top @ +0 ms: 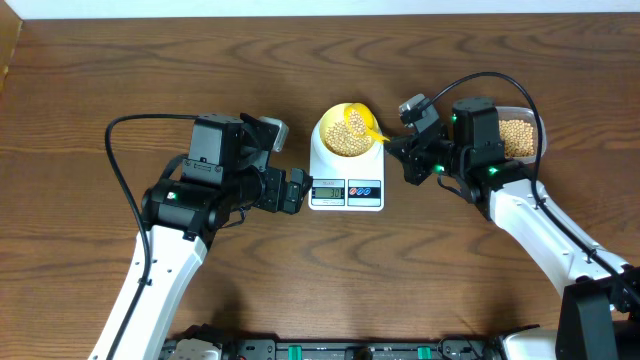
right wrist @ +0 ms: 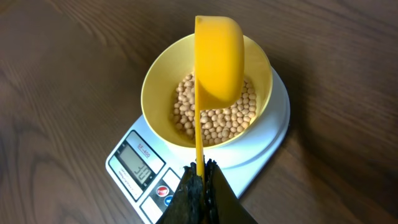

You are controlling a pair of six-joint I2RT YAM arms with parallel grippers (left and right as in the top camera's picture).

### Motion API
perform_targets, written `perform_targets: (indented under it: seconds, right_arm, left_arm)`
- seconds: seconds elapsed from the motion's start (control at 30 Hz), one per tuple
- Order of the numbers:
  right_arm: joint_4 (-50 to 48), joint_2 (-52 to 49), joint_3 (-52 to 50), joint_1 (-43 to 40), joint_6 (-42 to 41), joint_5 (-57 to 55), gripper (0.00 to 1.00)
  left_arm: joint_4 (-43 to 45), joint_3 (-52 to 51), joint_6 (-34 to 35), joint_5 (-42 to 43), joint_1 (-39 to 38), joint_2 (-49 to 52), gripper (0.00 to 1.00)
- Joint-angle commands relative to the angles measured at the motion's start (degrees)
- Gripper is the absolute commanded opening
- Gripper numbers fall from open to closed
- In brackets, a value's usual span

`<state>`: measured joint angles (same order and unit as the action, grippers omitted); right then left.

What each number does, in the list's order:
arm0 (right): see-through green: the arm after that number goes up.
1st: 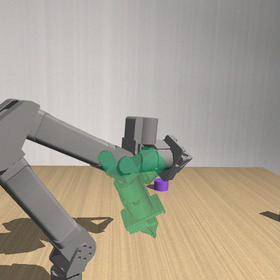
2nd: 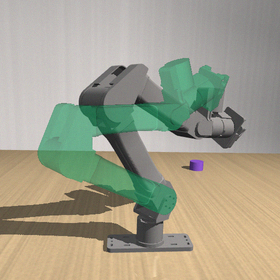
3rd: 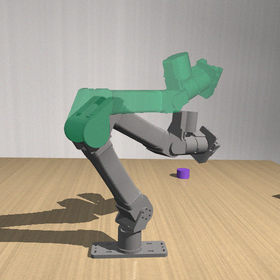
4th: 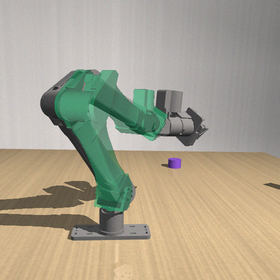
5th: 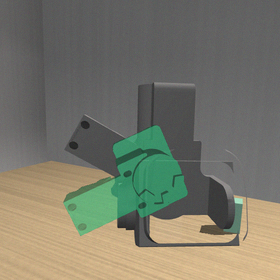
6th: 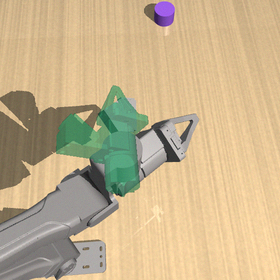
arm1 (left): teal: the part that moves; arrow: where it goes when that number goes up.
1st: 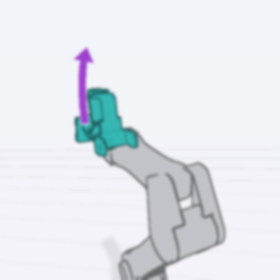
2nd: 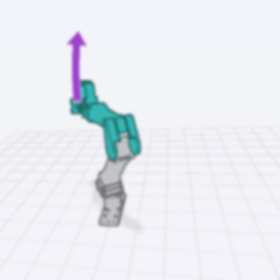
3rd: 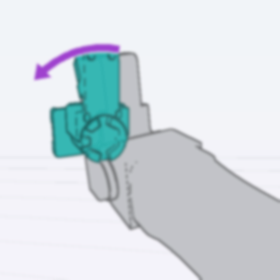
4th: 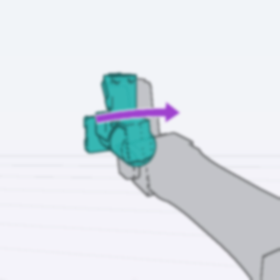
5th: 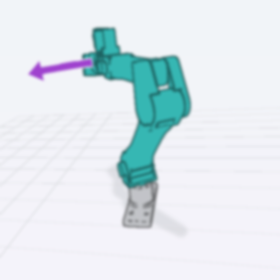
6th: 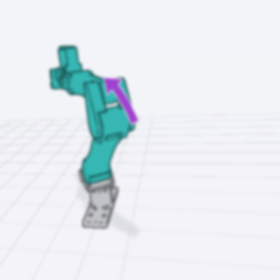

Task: Scoop item into bowl and weigh 50g on scale
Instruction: 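Tilt the scoop with the right gripper to pour soybeans into the bowl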

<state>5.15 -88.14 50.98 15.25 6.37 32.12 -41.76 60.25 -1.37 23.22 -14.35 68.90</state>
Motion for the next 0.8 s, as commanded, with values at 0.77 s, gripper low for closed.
perform_targets:
  seconds: [0.77]
  right_arm:
    - [-1.8, -0.2, 0.1, 0.7, 15.0, -0.7, 0.01]
  left_arm:
    - [0.0, 0.1, -0.5, -0.3, 0.2, 0.0, 0.98]
